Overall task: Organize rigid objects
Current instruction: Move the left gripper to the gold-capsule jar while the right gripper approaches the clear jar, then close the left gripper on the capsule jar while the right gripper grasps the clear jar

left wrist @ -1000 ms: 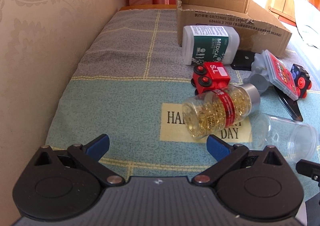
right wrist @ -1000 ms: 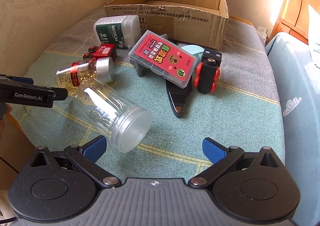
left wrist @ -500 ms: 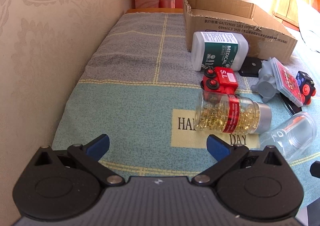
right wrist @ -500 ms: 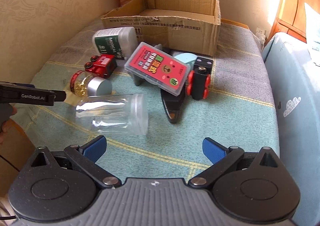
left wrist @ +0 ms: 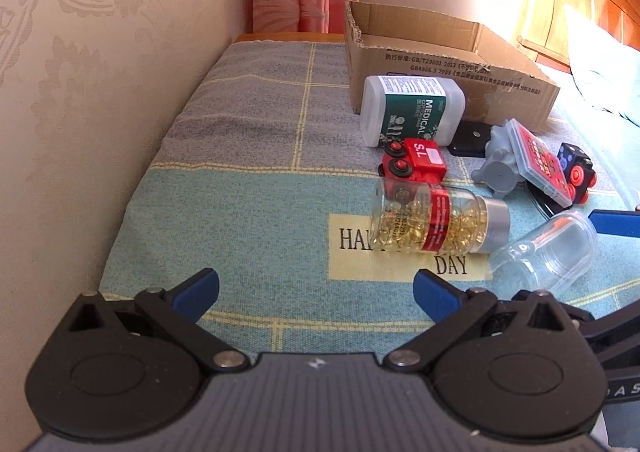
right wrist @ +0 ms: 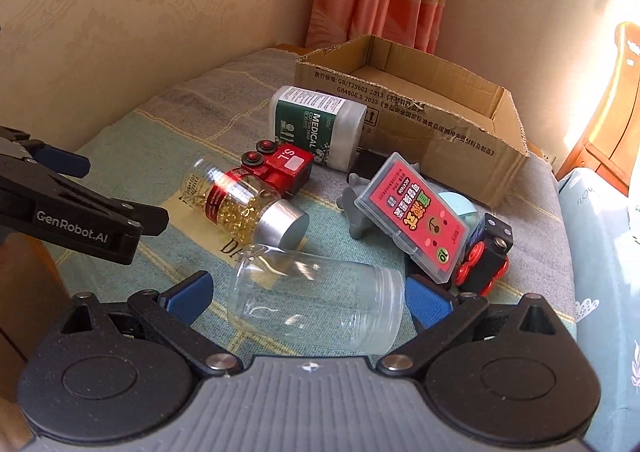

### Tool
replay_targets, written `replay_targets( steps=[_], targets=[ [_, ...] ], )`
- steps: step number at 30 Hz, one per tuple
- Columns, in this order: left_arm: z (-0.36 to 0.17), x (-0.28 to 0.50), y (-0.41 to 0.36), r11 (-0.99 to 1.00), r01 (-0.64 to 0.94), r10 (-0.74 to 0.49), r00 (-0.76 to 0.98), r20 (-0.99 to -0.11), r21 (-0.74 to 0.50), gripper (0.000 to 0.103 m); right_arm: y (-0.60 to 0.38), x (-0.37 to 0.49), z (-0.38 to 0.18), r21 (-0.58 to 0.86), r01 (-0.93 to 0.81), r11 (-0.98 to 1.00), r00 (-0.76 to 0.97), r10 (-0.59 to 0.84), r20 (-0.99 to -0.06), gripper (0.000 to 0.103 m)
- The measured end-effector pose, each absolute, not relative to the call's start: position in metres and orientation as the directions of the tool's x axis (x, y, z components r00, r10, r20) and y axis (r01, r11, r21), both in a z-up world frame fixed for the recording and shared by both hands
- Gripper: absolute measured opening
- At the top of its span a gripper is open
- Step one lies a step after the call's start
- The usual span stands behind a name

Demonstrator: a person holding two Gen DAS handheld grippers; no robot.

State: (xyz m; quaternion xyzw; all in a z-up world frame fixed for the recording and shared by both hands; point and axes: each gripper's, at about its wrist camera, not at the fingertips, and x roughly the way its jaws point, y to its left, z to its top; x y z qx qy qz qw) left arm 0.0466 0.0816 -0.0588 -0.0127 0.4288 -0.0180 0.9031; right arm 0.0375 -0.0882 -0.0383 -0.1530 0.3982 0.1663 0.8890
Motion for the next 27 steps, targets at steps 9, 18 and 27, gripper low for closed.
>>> replay_targets(
  steps=[9,18,27],
  targets=[
    [-0.053,0.055,0.051,0.988,0.147,-0.137,0.635,-0.760,-0.056,0.102,-0.123,0.041,-0.044,-0.111,-0.332,0.937,0.615,0.126,-0.778,0.103],
    [-0.053,0.081,0.021,0.974,0.223,-0.184,0.659,-0.729,-0.043,0.103,-0.126,0.038,-0.048,-0.104,-0.369,0.924,0.612,0.157,-0.775,0.103],
    [-0.068,0.090,0.030,0.984,0.172,-0.140,0.642,-0.754,-0.036,0.103,-0.120,0.038,-0.044,-0.099,-0.413,0.905,0.614,0.197,-0.765,0.103]
  ],
)
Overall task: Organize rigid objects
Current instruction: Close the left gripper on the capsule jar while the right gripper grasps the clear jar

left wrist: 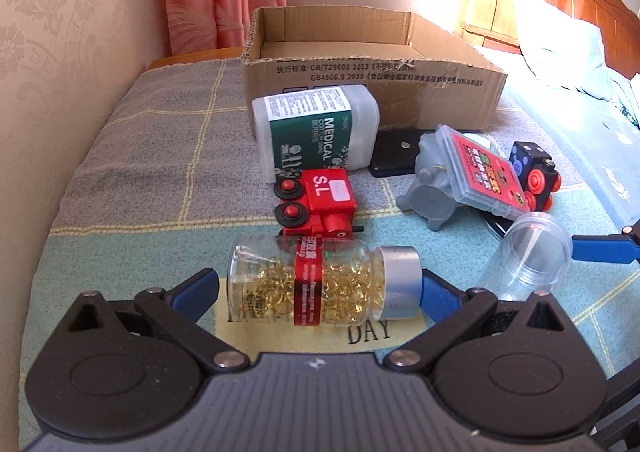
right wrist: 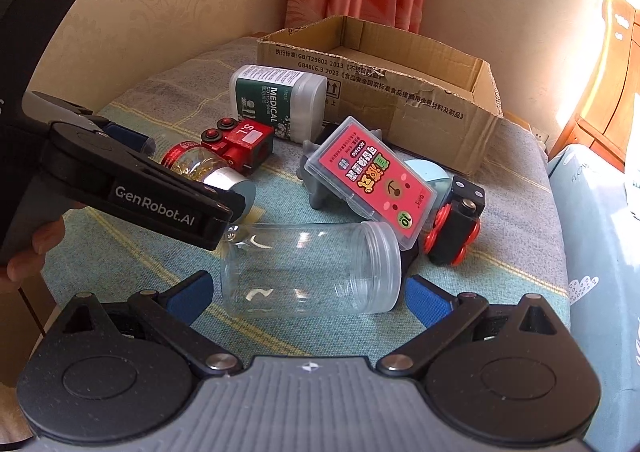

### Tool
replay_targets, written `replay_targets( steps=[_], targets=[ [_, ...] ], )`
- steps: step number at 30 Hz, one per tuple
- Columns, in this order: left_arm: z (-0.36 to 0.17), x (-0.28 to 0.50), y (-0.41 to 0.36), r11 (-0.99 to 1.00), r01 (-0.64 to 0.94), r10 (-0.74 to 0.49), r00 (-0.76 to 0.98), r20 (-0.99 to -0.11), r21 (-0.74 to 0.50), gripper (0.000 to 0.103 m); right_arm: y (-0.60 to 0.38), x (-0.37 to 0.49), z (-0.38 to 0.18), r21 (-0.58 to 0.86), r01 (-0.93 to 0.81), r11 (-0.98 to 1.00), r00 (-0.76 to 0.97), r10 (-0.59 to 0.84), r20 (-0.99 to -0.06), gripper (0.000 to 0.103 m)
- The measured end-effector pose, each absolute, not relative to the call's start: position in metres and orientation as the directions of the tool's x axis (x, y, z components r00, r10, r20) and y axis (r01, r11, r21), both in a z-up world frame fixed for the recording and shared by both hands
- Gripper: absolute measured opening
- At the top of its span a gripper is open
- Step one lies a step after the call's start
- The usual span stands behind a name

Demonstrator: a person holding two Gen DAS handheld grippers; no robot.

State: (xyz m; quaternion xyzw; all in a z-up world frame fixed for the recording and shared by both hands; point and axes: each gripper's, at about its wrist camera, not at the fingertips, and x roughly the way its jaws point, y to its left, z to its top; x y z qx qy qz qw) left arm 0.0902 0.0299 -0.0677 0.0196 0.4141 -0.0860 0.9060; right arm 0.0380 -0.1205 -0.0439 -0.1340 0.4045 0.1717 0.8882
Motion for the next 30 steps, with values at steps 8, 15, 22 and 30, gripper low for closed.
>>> replay_targets(
  steps=[8,15,22,30],
  targets=[
    [-0.085,0.089,0.045,0.990,0.136,-0.118,0.633,-0.765,-0.040,0.103,-0.112,0.039,-0.045,-0.119,-0.433,0.894,0.613,0.195,-0.766,0.103],
    [-0.087,0.087,0.043,0.989,0.144,-0.109,0.661,-0.742,-0.017,0.103,-0.112,0.042,-0.047,-0.111,-0.433,0.894,0.602,0.195,-0.775,0.103],
    [-0.088,0.084,0.044,0.992,0.128,-0.092,0.689,-0.719,-0.004,0.103,-0.111,0.046,-0.049,-0.104,-0.436,0.894,0.594,0.199,-0.779,0.103],
    [-0.077,0.082,0.040,0.991,0.133,-0.081,0.730,-0.679,0.025,0.102,-0.108,0.051,-0.048,-0.113,-0.440,0.891,0.599,0.197,-0.777,0.103]
  ],
)
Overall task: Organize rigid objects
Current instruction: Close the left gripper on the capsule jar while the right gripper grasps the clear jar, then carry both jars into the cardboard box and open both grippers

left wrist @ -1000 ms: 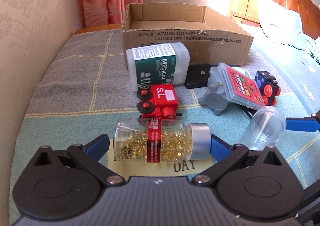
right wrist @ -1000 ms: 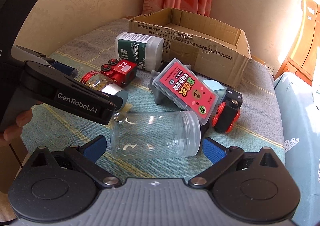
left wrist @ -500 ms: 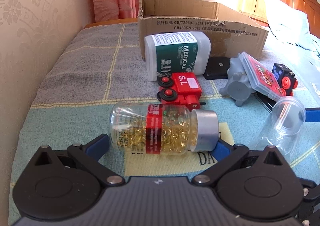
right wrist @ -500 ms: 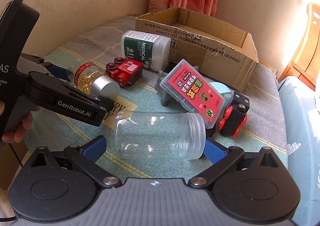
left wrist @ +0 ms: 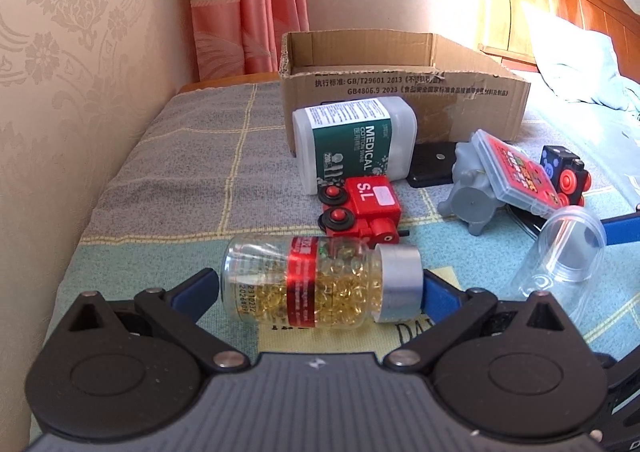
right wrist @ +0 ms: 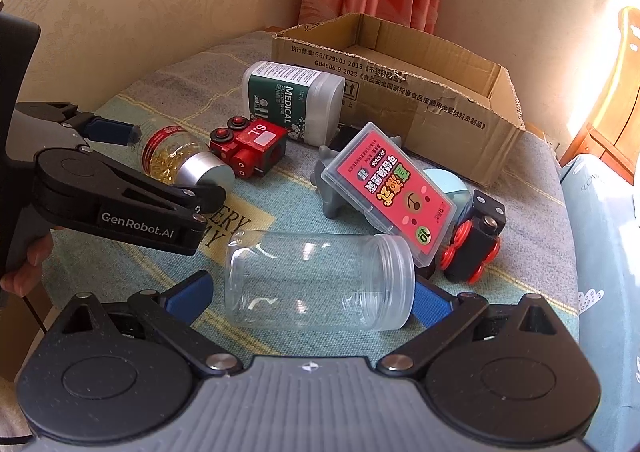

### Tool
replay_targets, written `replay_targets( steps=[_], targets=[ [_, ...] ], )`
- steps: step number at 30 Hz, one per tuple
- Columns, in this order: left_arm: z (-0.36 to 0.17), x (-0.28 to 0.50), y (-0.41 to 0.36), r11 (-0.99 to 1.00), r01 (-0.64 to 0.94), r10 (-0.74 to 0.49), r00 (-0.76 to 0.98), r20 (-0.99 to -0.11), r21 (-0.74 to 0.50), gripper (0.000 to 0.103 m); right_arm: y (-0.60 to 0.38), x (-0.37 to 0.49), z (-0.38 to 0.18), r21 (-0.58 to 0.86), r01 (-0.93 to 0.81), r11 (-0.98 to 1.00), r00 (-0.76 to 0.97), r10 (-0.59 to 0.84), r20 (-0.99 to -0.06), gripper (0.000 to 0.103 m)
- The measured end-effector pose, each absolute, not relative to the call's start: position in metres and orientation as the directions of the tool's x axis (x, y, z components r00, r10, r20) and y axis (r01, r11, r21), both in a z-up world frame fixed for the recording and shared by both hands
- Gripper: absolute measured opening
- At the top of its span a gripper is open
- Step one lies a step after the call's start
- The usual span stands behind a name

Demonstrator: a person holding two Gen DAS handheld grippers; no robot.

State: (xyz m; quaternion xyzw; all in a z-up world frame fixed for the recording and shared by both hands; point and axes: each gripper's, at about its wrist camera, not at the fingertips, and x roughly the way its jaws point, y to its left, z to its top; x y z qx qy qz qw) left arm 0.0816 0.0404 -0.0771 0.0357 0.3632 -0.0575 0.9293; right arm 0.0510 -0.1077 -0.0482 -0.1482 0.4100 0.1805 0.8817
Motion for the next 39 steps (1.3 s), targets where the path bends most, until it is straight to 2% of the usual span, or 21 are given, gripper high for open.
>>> replay_targets(
  steps=[10,15,23,33,39],
  targets=[
    [-0.074,0.088,0.044,0.991,0.134,-0.103,0.717,-0.689,-0.009,0.099,-0.102,0.058,-0.049,-0.133,-0.430,0.893,0.608,0.178,-0.774,0.103],
    [-0.072,0.091,0.042,0.990,0.143,-0.111,0.701,-0.704,-0.013,0.093,-0.098,0.060,-0.047,-0.173,-0.420,0.891,0.609,0.135,-0.781,0.093],
    [-0.065,0.095,0.045,0.987,0.159,-0.116,0.661,-0.741,-0.013,0.093,-0.102,0.062,-0.037,-0.165,-0.443,0.881,0.594,0.151,-0.790,0.093],
    [-0.019,0.099,0.045,0.971,0.238,-0.154,0.662,-0.733,0.012,0.093,-0.125,0.077,0.001,-0.075,-0.474,0.877,0.583,0.249,-0.773,0.093],
    [0.016,0.130,0.035,0.959,0.282,-0.194,0.691,-0.696,0.012,0.093,-0.140,0.096,0.030,-0.106,-0.463,0.880,0.639,0.248,-0.728,0.093]
  ],
)
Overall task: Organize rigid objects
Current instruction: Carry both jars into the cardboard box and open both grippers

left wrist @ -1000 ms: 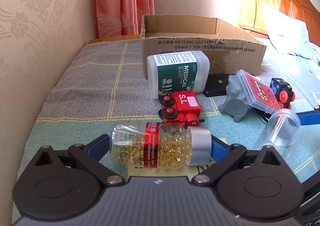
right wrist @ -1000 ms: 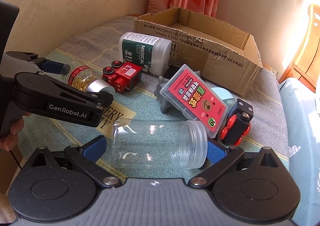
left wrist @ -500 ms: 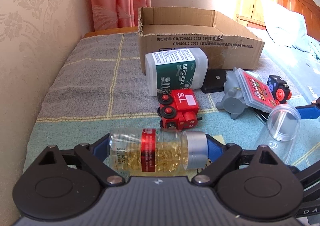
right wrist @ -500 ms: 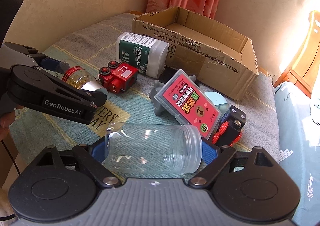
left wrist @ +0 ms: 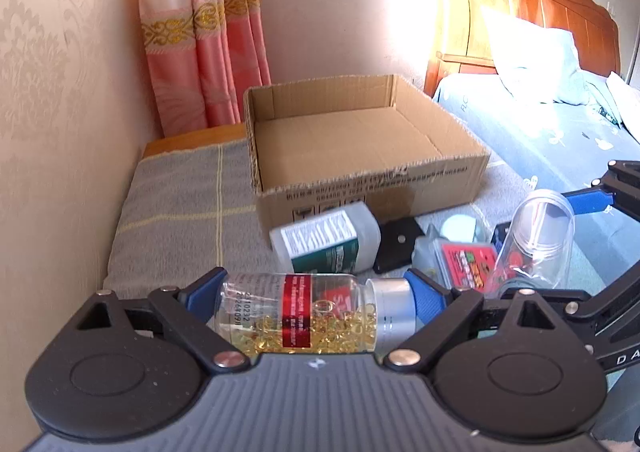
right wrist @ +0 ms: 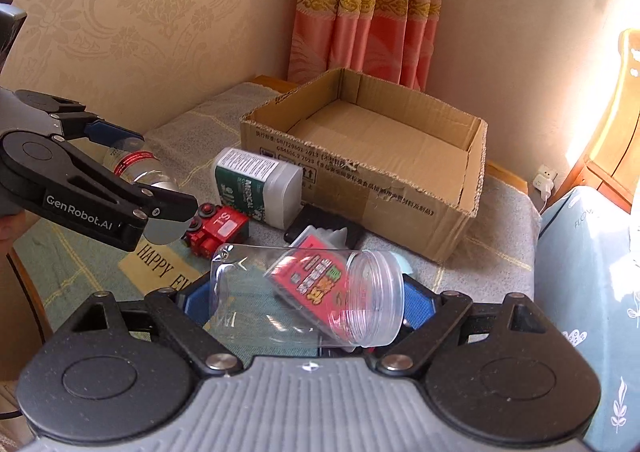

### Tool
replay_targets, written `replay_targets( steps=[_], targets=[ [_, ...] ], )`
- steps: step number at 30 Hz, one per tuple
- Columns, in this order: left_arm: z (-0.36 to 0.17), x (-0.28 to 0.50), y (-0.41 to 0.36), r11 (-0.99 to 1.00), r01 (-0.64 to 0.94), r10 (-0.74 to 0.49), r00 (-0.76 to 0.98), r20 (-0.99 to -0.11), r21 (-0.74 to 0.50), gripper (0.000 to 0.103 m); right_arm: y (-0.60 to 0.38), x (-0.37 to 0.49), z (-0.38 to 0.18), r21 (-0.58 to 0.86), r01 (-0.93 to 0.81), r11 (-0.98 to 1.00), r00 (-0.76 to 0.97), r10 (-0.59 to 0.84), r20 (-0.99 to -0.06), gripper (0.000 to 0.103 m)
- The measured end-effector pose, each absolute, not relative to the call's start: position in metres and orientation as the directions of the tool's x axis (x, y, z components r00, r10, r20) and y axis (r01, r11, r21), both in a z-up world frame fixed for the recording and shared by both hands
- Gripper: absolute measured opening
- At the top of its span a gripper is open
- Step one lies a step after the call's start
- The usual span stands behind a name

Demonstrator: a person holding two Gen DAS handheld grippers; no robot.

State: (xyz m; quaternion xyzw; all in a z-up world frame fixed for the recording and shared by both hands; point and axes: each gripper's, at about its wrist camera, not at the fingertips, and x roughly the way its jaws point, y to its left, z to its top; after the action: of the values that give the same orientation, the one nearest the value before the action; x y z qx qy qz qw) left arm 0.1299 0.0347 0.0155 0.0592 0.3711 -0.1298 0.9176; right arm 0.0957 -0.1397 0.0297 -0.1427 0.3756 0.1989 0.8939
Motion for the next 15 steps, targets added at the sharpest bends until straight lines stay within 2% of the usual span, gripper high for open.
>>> replay_targets(
  steps=[8,15],
  targets=[
    [0.047,0.209,0.012,0.952,0.305,-0.208,0.726,-0.655,0.037,0.093,-0.166,0.144,0.051,-0.094,-0.412,0.906,0.690,0.243,-0.682,0.093],
    [0.042,0.289,-0.016,0.950,0.308,-0.194,0.717,-0.669,0.055,0.093,-0.180,0.181,0.054,-0.086,-0.377,0.922,0.713,0.230,-0.663,0.093]
  ],
)
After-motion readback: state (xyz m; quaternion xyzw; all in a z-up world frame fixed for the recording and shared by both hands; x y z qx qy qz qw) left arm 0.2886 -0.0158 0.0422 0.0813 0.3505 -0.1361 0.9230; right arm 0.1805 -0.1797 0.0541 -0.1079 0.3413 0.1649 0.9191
